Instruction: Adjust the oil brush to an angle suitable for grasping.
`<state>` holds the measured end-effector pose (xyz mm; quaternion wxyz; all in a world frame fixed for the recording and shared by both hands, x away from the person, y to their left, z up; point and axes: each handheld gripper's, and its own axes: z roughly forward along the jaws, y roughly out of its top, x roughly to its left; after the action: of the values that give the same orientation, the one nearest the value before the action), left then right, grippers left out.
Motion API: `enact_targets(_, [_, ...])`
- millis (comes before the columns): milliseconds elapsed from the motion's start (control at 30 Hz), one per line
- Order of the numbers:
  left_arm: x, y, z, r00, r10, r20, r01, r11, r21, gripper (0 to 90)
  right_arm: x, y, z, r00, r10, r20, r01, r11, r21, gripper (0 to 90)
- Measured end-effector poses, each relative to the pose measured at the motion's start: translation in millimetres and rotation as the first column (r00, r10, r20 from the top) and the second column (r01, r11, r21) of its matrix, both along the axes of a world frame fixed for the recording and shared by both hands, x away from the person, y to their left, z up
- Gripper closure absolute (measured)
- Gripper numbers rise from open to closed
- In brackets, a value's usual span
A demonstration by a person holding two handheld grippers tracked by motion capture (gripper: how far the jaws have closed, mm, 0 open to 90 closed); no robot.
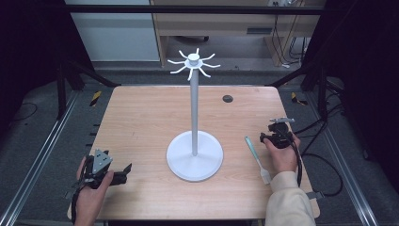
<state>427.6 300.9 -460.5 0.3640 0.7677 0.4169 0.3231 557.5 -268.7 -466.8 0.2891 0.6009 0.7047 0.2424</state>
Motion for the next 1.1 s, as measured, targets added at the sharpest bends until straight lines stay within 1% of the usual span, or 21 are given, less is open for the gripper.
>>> enact_targets(100, [0.0, -0.6, -0.2, 1.0, 0.001, 0.0, -0.001, 1.0, -0.004, 3.0, 0.9, 3.9, -1.7, 0.9999, 0.016, -0.008, -0.016, 0.999, -0.036, 42.7])
enact_targets(167, [0.1, -0.7, 0.0, 1.0, 0.002, 0.001, -0.002, 1.0, -0.004, 3.0, 1.2, 4.4, -1.2, 0.9997, 0.024, -0.006, -0.025, 0.999, -0.046, 46.6])
enact_targets(300, [0.5, -1.8, 0.1, 1.0, -0.001, -0.002, 0.001, 1.0, -0.002, 3.0, 1.1, 5.9, 0.0, 0.9994, 0.029, -0.017, -0.03, 0.999, -0.035, 51.6])
enact_targets(467, [0.4, -1.9, -0.1, 1.0, -0.003, -0.002, 0.003, 1.0, -0.002, 3.0, 3.2, 6.1, 0.5, 0.9975, 0.044, -0.055, -0.044, 0.999, 0.001, 58.0])
enact_targets(500, [0.3, -1.7, -0.1, 1.0, -0.002, -0.003, 0.002, 1.0, -0.002, 3.0, 3.3, 6.3, 0.9, 0.9972, 0.047, -0.059, -0.046, 0.999, 0.015, 60.9])
enact_targets(567, [0.2, -1.4, -0.1, 1.0, -0.002, -0.001, 0.002, 1.0, -0.003, 3.0, 3.5, 8.1, 1.4, 0.9963, 0.057, -0.065, -0.055, 0.998, 0.028, 64.7])
enact_targets(633, [0.1, -1.4, -0.1, 1.0, -0.001, -0.001, 0.001, 1.0, -0.003, 3.0, 3.7, 10.1, 1.3, 0.9949, 0.073, -0.069, -0.072, 0.997, 0.012, 69.0])
enact_targets(667, [0.2, -1.5, -0.1, 1.0, -0.001, -0.001, 0.001, 1.0, -0.002, 3.0, 4.2, 11.4, 1.0, 0.9936, 0.081, -0.079, -0.082, 0.997, -0.009, 71.0])
enact_targets(700, [0.3, -1.6, -0.2, 1.0, -0.001, -0.001, 0.001, 1.0, -0.001, 3.0, 4.2, 11.4, 1.0, 0.9936, 0.081, -0.079, -0.082, 0.997, -0.009, 71.0])
enact_targets(733, [0.3, -1.7, -0.2, 1.0, -0.002, -0.002, 0.002, 1.0, -0.001, 3.0, 4.7, 13.0, 0.7, 0.9924, 0.089, -0.085, -0.092, 0.995, -0.033, 72.6])
enact_targets(767, [0.4, -2.0, -0.3, 1.0, -0.002, -0.003, 0.002, 1.0, 0.0, 3.0, 4.7, 15.9, 0.4, 0.9911, 0.105, -0.082, -0.109, 0.993, -0.052, 75.9])
enact_targets(800, [0.4, -2.0, -0.3, 1.0, -0.002, -0.003, 0.002, 1.0, 0.0, 3.0, 4.7, 15.9, 0.4, 0.9911, 0.105, -0.082, -0.109, 0.993, -0.052, 75.9])
enact_targets(833, [0.5, -2.3, -0.4, 1.0, -0.003, -0.004, 0.003, 1.0, 0.001, 3.0, 4.9, 19.0, 1.3, 0.9905, 0.116, -0.073, -0.12, 0.991, -0.052, 78.5])
enact_targets(900, [0.4, -2.6, -0.5, 1.0, -0.004, -0.006, 0.004, 1.0, 0.004, 3.0, 5.4, 22.0, 1.5, 0.9894, 0.128, -0.069, -0.131, 0.99, -0.055, 80.8])
enact_targets(967, [0.5, -2.8, -0.6, 1.0, -0.004, -0.004, 0.004, 1.0, 0.003, 3.0, 6.1, 24.8, 0.4, 0.987, 0.141, -0.078, -0.145, 0.988, -0.049, 84.0])
enact_targets(1000, [0.5, -2.8, -0.6, 1.0, -0.004, -0.004, 0.004, 1.0, 0.003, 3.0, 6.1, 24.8, 0.4, 0.987, 0.141, -0.078, -0.145, 0.988, -0.049, 84.0])
enact_targets(1033, [0.6, -2.4, -0.7, 1.0, -0.005, -0.004, 0.005, 1.0, 0.006, 3.0, 6.7, 27.5, -0.9, 0.9833, 0.16, -0.087, -0.163, 0.986, -0.032, 86.4])
enact_targets(1067, [0.6, -2.4, -0.8, 1.0, -0.003, -0.006, 0.003, 1.0, 0.004, 3.0, 6.9, 28.9, -1.5, 0.9809, 0.169, -0.095, -0.173, 0.984, -0.031, 87.3])
enact_targets(1100, [0.6, -2.4, -0.8, 1.0, -0.003, -0.006, 0.003, 1.0, 0.004, 3.0, 6.9, 28.9, -1.5, 0.9809, 0.169, -0.095, -0.173, 0.984, -0.031, 87.3])
